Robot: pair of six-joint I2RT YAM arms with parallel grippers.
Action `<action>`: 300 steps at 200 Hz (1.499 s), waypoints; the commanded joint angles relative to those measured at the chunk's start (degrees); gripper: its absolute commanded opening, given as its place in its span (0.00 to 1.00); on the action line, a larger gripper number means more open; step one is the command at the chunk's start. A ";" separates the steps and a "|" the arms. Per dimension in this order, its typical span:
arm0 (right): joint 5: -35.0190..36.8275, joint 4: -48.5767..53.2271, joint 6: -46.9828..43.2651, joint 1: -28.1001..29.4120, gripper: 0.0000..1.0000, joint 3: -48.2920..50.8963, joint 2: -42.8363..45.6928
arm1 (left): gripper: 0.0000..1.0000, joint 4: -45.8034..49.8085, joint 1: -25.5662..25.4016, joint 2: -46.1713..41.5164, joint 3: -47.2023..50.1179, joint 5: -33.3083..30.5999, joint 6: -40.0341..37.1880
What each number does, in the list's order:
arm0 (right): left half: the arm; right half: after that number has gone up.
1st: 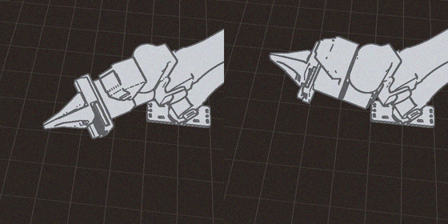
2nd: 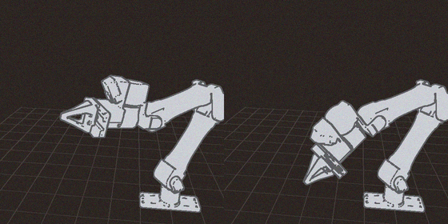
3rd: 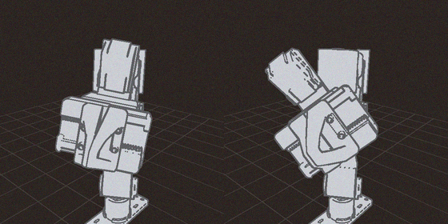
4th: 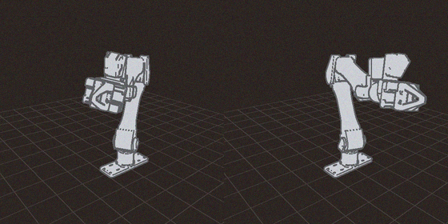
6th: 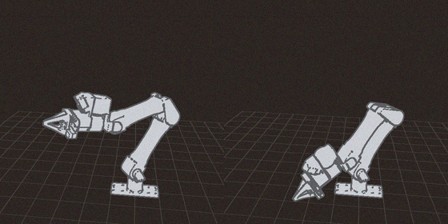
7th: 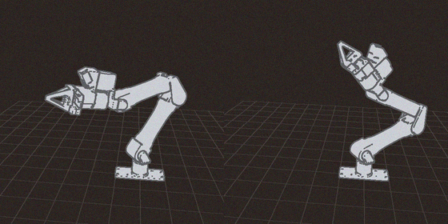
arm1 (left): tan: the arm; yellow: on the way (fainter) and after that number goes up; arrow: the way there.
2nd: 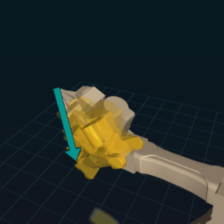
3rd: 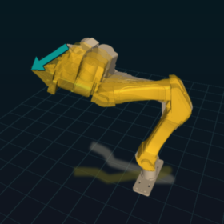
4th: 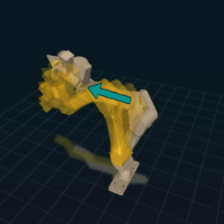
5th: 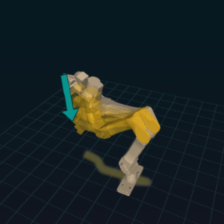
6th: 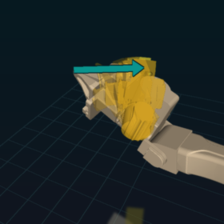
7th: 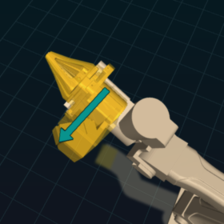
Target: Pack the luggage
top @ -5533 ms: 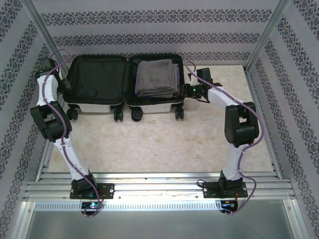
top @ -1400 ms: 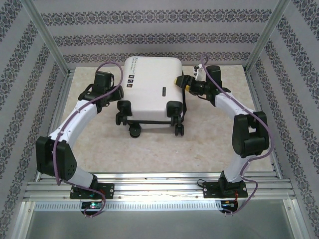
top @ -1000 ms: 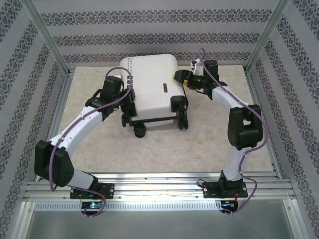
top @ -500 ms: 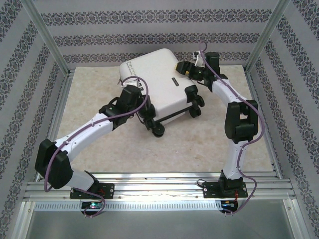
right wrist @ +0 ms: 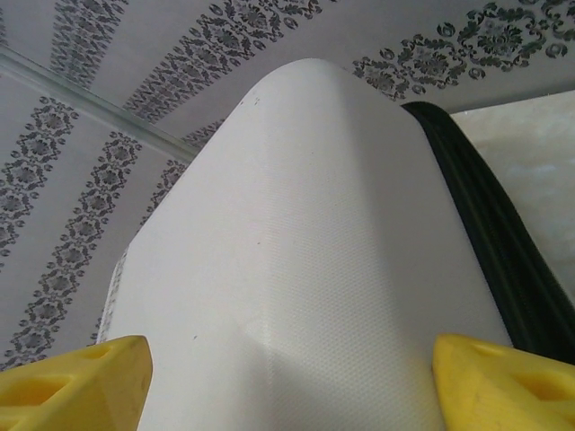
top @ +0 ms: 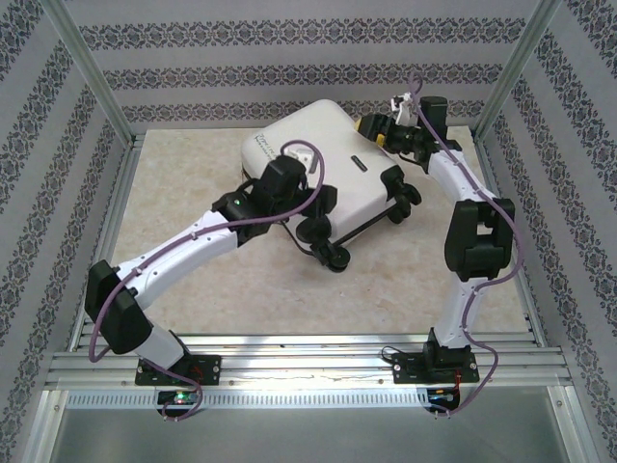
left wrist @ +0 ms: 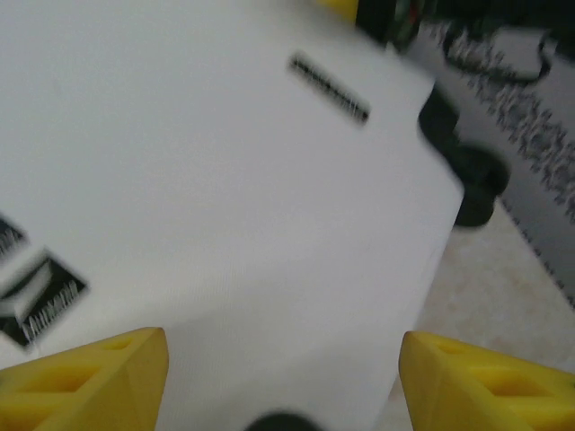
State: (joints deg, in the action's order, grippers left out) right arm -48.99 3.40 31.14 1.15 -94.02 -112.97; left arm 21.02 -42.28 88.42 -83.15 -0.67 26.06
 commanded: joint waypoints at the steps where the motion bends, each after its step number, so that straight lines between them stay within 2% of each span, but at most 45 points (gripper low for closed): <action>1: -4.42 1.47 -0.57 -1.59 0.82 2.85 6.63 | 0.71 4.30 4.61 1.25 -6.18 -0.70 -5.85; 36: -1.34 1.54 -1.58 -4.84 0.85 9.61 13.36 | 0.73 11.74 13.76 9.01 -18.47 2.58 -9.65; 72: 5.78 4.81 -4.69 -7.27 0.88 19.34 22.68 | 0.73 18.25 23.14 21.09 -33.55 8.51 -12.17; 103: 13.77 10.96 -8.78 -8.47 0.93 26.59 31.77 | 0.73 27.21 28.64 33.92 -51.76 11.09 -15.10; 125: 14.90 10.85 -7.88 -9.00 0.97 32.32 38.39 | 0.72 35.10 32.28 44.12 -68.62 14.79 -15.53; 139: 14.78 11.04 -7.10 -8.88 0.98 35.30 42.15 | 0.73 37.11 34.48 48.52 -75.24 17.63 -15.20; 174: 12.81 11.23 -5.01 -7.63 0.98 41.62 49.08 | 0.73 32.72 39.25 49.52 -70.44 19.82 -13.22; 202: 12.69 11.76 -4.40 -4.67 0.98 44.14 50.43 | 0.72 31.76 40.44 50.80 -67.31 18.98 -12.28; 253: 14.33 8.72 -2.93 3.05 0.98 44.82 46.44 | 0.70 33.07 40.44 54.34 -66.96 14.10 -8.93; 272: 14.79 7.44 -2.52 4.45 0.98 44.23 44.52 | 0.69 34.02 40.44 55.34 -66.73 12.55 -6.64; 300: 15.25 6.38 -2.72 5.31 0.98 42.89 41.88 | 0.68 32.27 39.68 55.29 -63.73 13.65 -5.12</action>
State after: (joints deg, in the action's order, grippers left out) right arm -35.18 12.43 27.94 5.91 -49.36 -69.43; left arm 52.40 -1.89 143.33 -148.90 13.65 18.04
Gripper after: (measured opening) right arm 0.976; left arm 0.680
